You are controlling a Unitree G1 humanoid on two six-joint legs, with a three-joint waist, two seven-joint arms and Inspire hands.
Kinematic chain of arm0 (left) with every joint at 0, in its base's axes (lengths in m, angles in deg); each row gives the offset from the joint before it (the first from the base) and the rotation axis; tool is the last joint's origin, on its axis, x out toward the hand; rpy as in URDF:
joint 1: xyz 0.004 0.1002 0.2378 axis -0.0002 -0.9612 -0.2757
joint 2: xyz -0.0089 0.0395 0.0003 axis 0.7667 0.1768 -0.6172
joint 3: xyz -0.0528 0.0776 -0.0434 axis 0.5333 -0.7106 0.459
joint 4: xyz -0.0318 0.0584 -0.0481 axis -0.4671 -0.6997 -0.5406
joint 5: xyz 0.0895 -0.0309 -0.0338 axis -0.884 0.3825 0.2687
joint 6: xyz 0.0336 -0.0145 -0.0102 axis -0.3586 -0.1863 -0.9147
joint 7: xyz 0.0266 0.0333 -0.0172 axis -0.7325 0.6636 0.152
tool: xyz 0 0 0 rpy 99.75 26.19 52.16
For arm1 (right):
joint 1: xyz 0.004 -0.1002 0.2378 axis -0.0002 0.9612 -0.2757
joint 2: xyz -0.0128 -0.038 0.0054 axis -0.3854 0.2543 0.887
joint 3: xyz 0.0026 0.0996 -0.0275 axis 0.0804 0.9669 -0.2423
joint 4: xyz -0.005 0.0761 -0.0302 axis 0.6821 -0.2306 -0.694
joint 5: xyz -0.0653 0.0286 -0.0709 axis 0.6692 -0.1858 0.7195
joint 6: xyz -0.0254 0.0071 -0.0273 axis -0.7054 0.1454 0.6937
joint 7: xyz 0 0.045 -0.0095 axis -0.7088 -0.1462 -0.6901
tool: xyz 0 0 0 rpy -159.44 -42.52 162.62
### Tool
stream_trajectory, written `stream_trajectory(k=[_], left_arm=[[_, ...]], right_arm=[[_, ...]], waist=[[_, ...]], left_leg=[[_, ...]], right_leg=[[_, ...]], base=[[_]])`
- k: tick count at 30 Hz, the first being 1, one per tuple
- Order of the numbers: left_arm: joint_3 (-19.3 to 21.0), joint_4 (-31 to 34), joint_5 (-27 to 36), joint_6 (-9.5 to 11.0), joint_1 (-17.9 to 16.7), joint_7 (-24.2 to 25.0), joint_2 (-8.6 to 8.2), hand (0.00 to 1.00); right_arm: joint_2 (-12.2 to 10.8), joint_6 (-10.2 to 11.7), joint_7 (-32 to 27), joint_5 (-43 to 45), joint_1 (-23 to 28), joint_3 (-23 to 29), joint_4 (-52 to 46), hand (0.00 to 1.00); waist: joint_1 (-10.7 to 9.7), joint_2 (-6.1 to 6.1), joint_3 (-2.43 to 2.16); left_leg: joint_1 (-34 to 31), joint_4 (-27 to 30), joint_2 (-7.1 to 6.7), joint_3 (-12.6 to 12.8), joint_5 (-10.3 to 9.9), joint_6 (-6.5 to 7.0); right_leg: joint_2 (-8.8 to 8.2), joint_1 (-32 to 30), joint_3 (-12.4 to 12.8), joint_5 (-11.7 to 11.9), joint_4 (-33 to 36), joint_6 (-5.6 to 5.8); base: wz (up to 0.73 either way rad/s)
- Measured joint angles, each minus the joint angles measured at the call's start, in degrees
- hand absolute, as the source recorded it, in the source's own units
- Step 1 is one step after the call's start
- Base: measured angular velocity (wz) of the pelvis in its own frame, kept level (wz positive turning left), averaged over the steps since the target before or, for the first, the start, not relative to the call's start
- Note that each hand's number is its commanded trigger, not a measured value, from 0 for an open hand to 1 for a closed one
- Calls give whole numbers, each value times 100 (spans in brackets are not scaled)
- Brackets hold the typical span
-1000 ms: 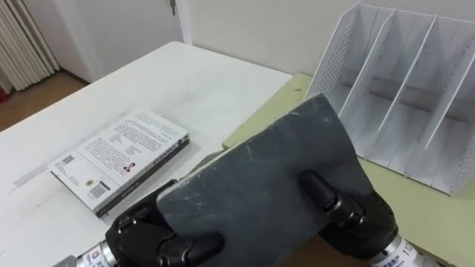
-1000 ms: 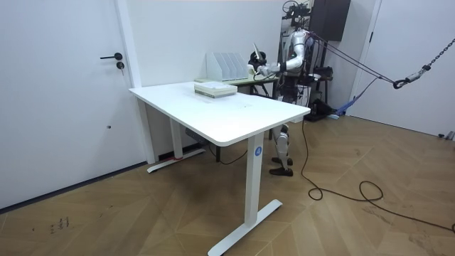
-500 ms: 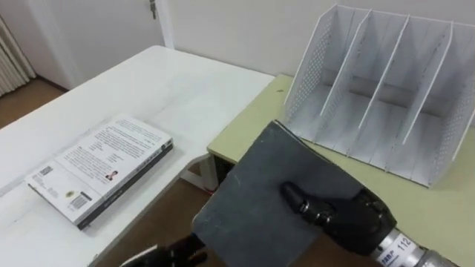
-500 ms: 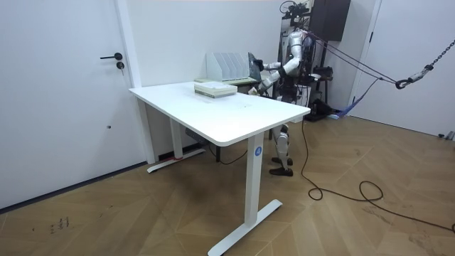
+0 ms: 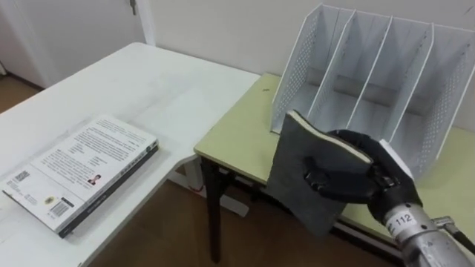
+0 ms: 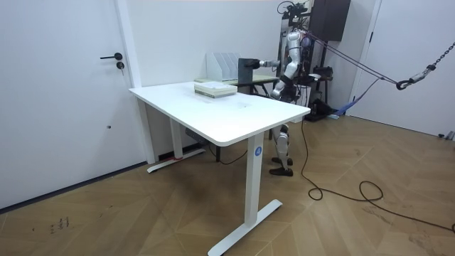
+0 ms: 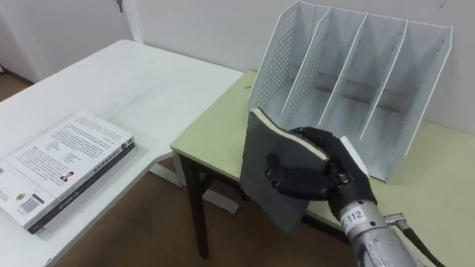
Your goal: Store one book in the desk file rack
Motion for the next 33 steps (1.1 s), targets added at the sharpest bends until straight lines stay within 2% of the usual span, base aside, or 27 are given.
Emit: stream_trajectory(k=[4, 6, 9, 12, 15, 19, 22, 27, 33], left_arm=[[29, -475, 80, 171, 40, -207, -64, 0], [234, -842, 351, 270, 3, -286, -97, 0], [359, -1201, 744, 369, -28, -354, -103, 0], [451, -1452, 915, 399, 16, -381, -127, 0], [492, -1708, 1087, 530, 71, -383, -153, 0], [660, -1910, 1145, 572, 123, -382, -157, 0], [780, -1919, 1152, 577, 121, -451, -153, 0], [784, -1916, 1148, 575, 121, -583, -152, 0], [772, -1916, 1147, 562, 102, -658, -153, 0]], right_arm=[[-34, 23, -771, 604, -88, 1, -397, 100], [-35, 201, -1280, 1104, -192, 91, -405, 100], [-35, 237, -1793, 1323, -411, 343, -406, 100], [-34, 247, -2175, 1337, -787, 634, -417, 100], [-23, 311, -2583, 1363, -1058, 845, -418, 100], [-22, 424, -2908, 1386, -1095, 952, -421, 100], [-14, 424, -3123, 1383, -1095, 1053, -421, 100], [14, 423, -3171, 1389, -1100, 1095, -421, 100], [26, 382, -3322, 1385, -1285, 1163, -414, 100]], waist=[[37, -46, -17], [28, -134, -59], [35, -200, -99], [18, -210, -95], [21, -220, -87], [33, -259, -65], [38, -329, -23], [34, -366, -42], [14, -340, -48]], left_leg=[[-38, -10, 0, 20, 3, 1], [12, -70, -1, 30, 5, -4], [46, -94, -1, 38, 5, -5], [56, -120, -6, 57, 5, -5], [64, -124, -26, 57, 5, -5], [71, -133, -21, 58, 6, -7], [69, -132, -25, 61, 5, -7], [74, -132, -31, 60, 5, -6], [71, -133, -29, 56, 5, -6]], right_leg=[[31, -64, 1, -2, 12, 2], [44, -30, 6, -1, -20, 1], [54, 36, 6, 4, -102, 5], [64, 37, 12, 19, -109, 4], [71, 41, 12, 19, -112, 4], [75, 48, 10, 17, -113, 2], [72, 40, 13, 17, -107, 3], [70, 45, 26, 18, -97, 4], [73, 63, 20, 19, -95, 3]], base=[[-4], [-2], [-1], [-3], [0], [0], [0], [0], [0]])
